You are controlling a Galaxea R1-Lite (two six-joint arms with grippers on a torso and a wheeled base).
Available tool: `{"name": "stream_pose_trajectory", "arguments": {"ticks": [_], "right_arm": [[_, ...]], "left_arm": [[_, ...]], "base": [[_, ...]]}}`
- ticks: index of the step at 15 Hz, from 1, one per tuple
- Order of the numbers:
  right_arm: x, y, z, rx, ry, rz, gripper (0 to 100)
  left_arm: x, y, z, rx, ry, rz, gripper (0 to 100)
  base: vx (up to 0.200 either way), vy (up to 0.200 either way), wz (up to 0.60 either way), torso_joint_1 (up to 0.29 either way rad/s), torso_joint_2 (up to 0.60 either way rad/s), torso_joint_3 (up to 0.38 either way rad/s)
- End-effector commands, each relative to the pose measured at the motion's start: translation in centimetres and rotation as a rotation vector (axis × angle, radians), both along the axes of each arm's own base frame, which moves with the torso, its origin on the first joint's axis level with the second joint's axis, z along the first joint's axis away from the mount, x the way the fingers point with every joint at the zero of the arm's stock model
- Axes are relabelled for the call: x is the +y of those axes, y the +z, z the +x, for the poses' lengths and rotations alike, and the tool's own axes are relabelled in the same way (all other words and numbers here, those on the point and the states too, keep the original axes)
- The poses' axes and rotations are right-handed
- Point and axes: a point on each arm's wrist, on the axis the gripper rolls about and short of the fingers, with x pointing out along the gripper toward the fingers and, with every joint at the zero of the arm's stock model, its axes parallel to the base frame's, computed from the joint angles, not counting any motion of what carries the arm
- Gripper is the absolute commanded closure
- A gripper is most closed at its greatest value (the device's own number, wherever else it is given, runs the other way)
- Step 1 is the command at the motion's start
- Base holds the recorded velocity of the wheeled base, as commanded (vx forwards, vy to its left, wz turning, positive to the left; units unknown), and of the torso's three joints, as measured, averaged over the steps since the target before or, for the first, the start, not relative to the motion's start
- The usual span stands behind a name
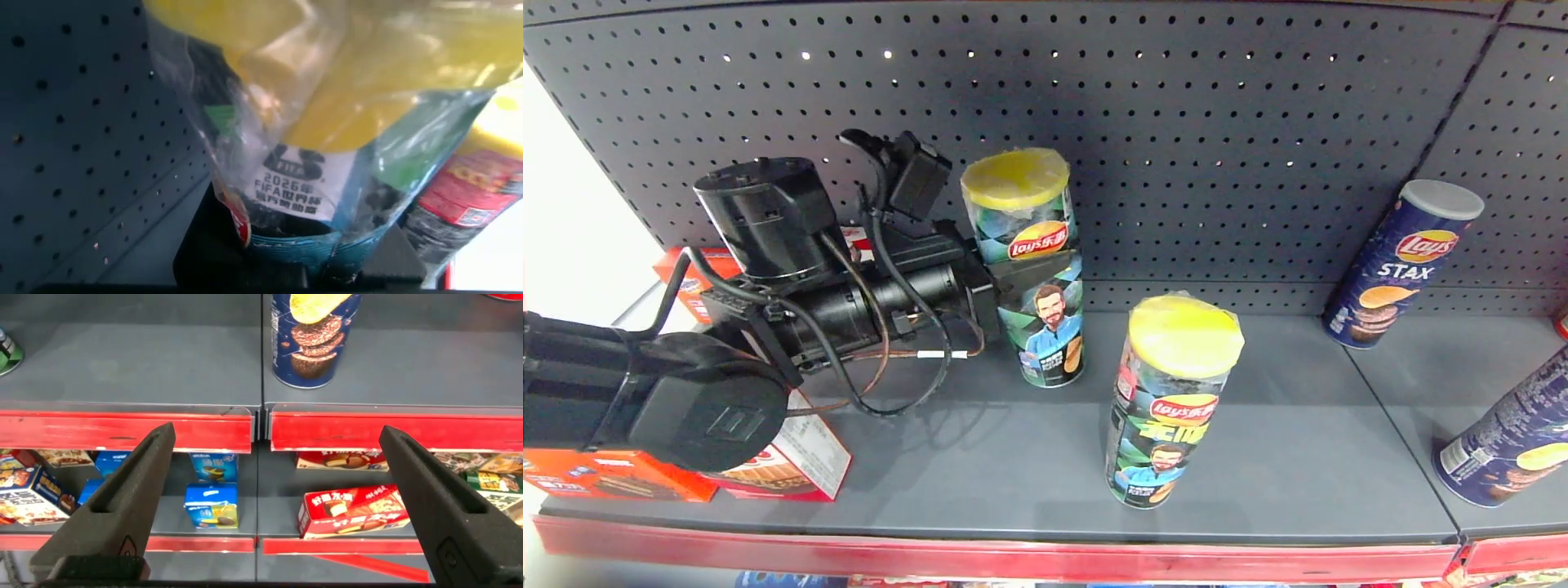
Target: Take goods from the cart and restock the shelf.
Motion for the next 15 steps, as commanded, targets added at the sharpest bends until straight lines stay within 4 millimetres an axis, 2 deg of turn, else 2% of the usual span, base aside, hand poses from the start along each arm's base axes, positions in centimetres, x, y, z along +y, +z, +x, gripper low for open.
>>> {"name": "stream_pose_trajectory", "arguments": {"ticks": [1,5,10,15], "right_arm": [[0.0,0.0,0.0,0.002,-0.002,0.0,0],[0.0,0.0,0.0,0.002,0.0,0.0,0],[0.0,0.0,0.0,0.002,-0.002,0.0,0],[0.0,0.0,0.0,0.002,-0.002,0.0,0]], "left_arm": [[0.0,-0.9,1.1,0.034,-0.031,0.026,100],[-0.4,-1.2,1.7,0.046,-0.043,0.033,100],[-2.0,-1.6,4.9,-0.005,-0.041,0.111,100],[-3.7,-2.1,6.4,-0.021,-0.065,0.105,100]], "base": [[0.0,0.0,0.0,0.0,0.0,0.0],[0.0,0.0,0.0,0.0,0.0,0.0],[0.0,0.0,0.0,0.0,0.0,0.0],[0.0,0.0,0.0,0.0,0.0,0.0]]}}
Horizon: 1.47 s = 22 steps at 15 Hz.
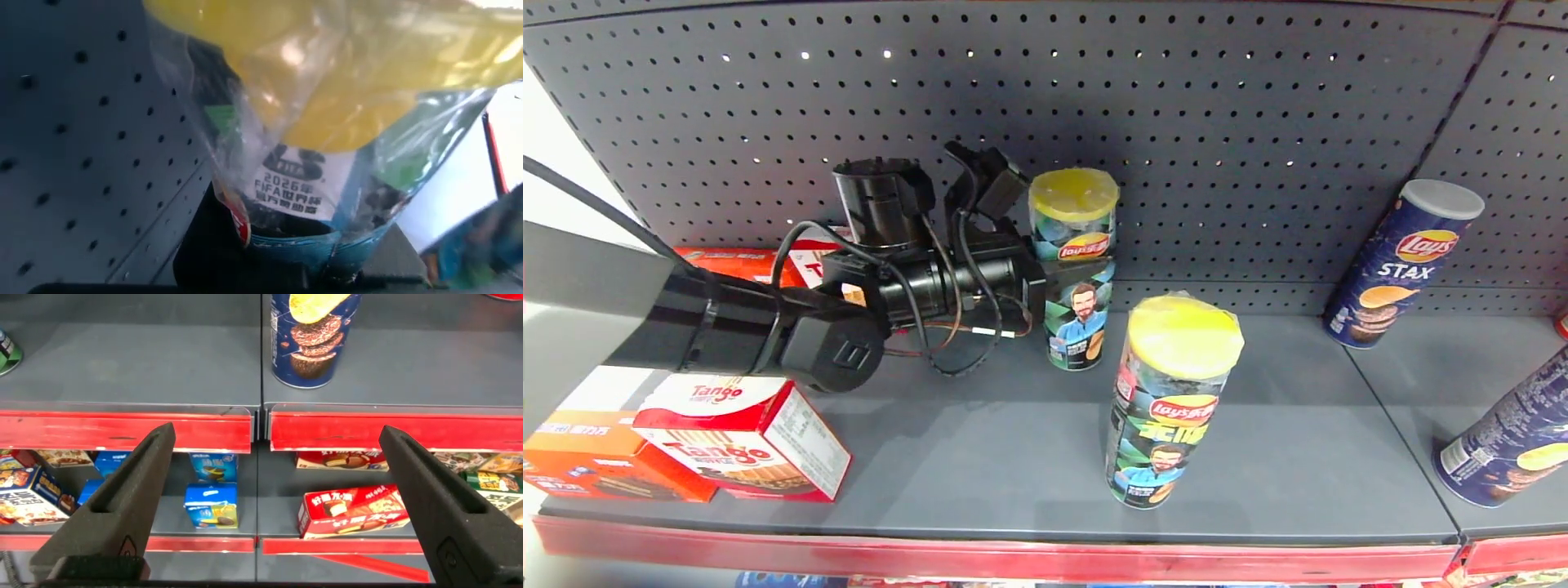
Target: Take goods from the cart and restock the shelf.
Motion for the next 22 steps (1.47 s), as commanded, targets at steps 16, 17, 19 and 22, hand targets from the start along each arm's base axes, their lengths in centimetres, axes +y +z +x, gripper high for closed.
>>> {"name": "stream_pose_trajectory", "arguments": {"ticks": [16,17,19,22], "right_arm": [[0.0,0.0,0.0,0.001,0.002,-0.001,0],[0.0,0.0,0.0,0.001,0.002,-0.001,0],[0.0,0.0,0.0,0.001,0.0,-0.001,0],[0.0,0.0,0.0,0.001,0.002,-0.001,0]], "left_arm": [[-1.9,-3.2,0.9,0.039,-0.027,0.034,0],[-1.2,-2.3,0.2,0.031,-0.018,0.029,0],[-0.2,-1.2,-0.8,0.027,0.023,0.027,0],[0.5,-0.6,-2.5,0.034,0.129,0.033,0]], "base": [[0.0,0.0,0.0,0.0,0.0,0.0],[0.0,0.0,0.0,0.0,0.0,0.0],[0.0,0.0,0.0,0.0,0.0,0.0],[0.0,0.0,0.0,0.0,0.0,0.0]]}}
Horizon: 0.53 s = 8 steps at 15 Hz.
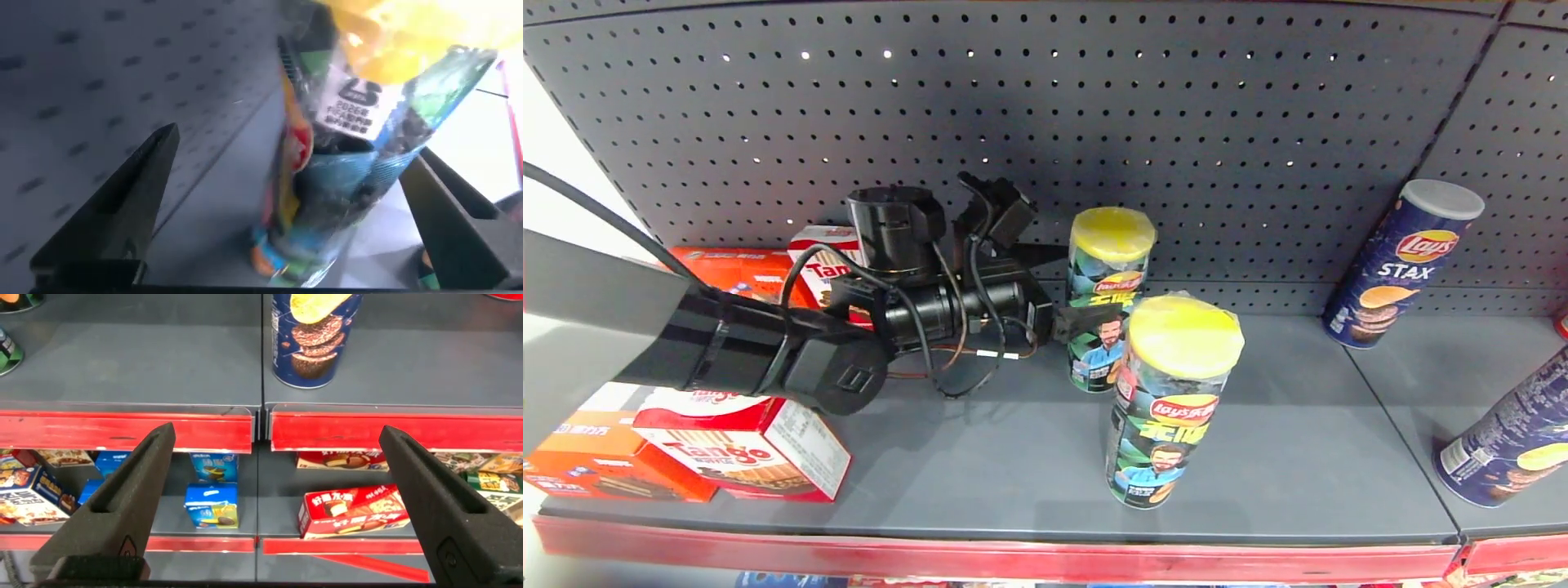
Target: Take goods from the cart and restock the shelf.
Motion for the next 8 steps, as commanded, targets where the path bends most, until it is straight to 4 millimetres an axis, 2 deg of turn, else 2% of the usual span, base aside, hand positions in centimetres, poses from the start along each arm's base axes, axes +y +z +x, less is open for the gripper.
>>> {"name": "stream_pose_trajectory", "arguments": {"ticks": [1,4,8], "right_arm": [[0.0,0.0,0.0,0.001,0.001,0.0,0],[0.0,0.0,0.0,0.001,-0.001,0.0,0],[0.0,0.0,0.0,0.001,-0.001,0.0,0]], "left_arm": [[1.0,1.1,-2.1,-0.007,0.045,0.002,0],[1.8,0.0,-2.7,-0.036,0.109,0.108,0],[1.8,0.0,-2.6,-0.055,0.148,0.134,0]], "base": [[0.0,0.0,0.0,0.0,0.0,0.0],[0.0,0.0,0.0,0.0,0.0,0.0],[0.0,0.0,0.0,0.0,0.0,0.0]]}}
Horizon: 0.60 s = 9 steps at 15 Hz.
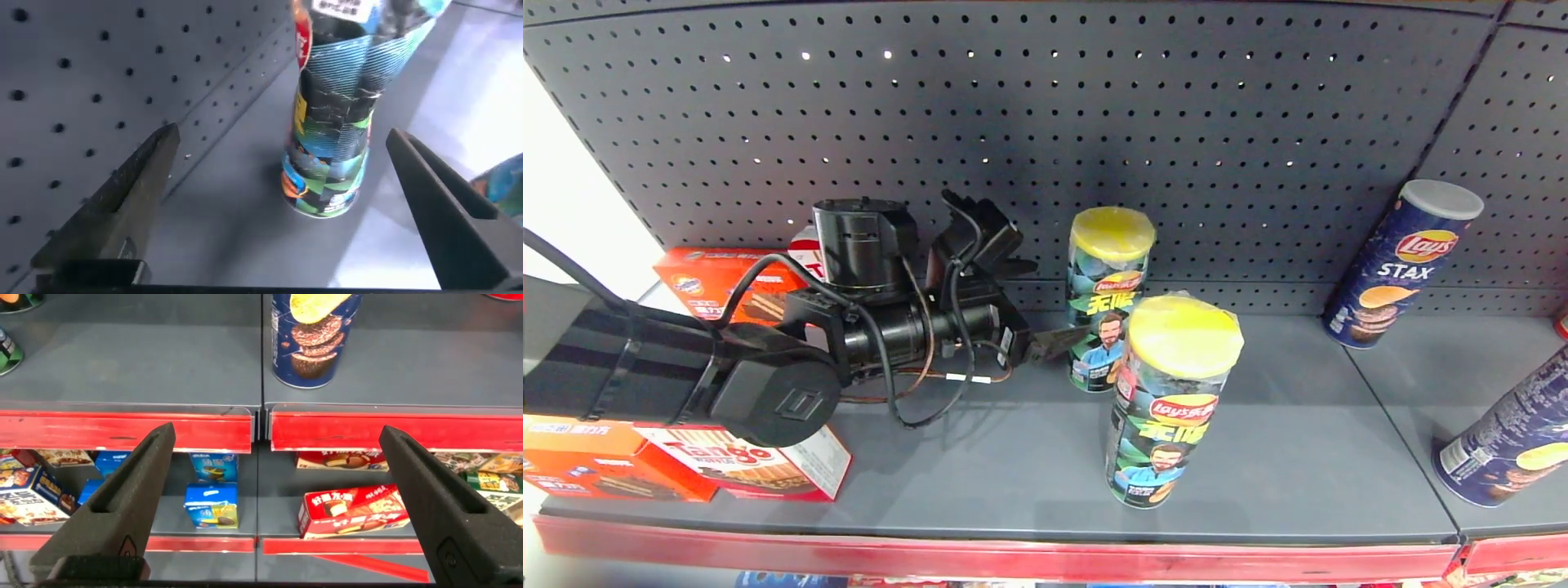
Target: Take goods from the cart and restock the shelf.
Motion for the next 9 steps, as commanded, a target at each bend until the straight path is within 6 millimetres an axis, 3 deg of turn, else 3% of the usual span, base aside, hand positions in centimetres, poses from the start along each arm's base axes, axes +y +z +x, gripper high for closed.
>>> {"name": "stream_pose_trajectory", "arguments": {"ticks": [1,9], "right_arm": [[0.0,0.0,0.01,0.001,0.0,0.0,0],[0.0,0.0,0.01,0.001,0.0,0.0,0]], "left_arm": [[0.03,0.34,-0.09,-0.011,0.001,-0.004,0],[0.35,0.16,0.41,-0.013,0.089,0.007,0]], "base": [[0.0,0.0,0.0,0.0,0.0,0.0],[0.0,0.0,0.0,0.0,0.0,0.0]]}}
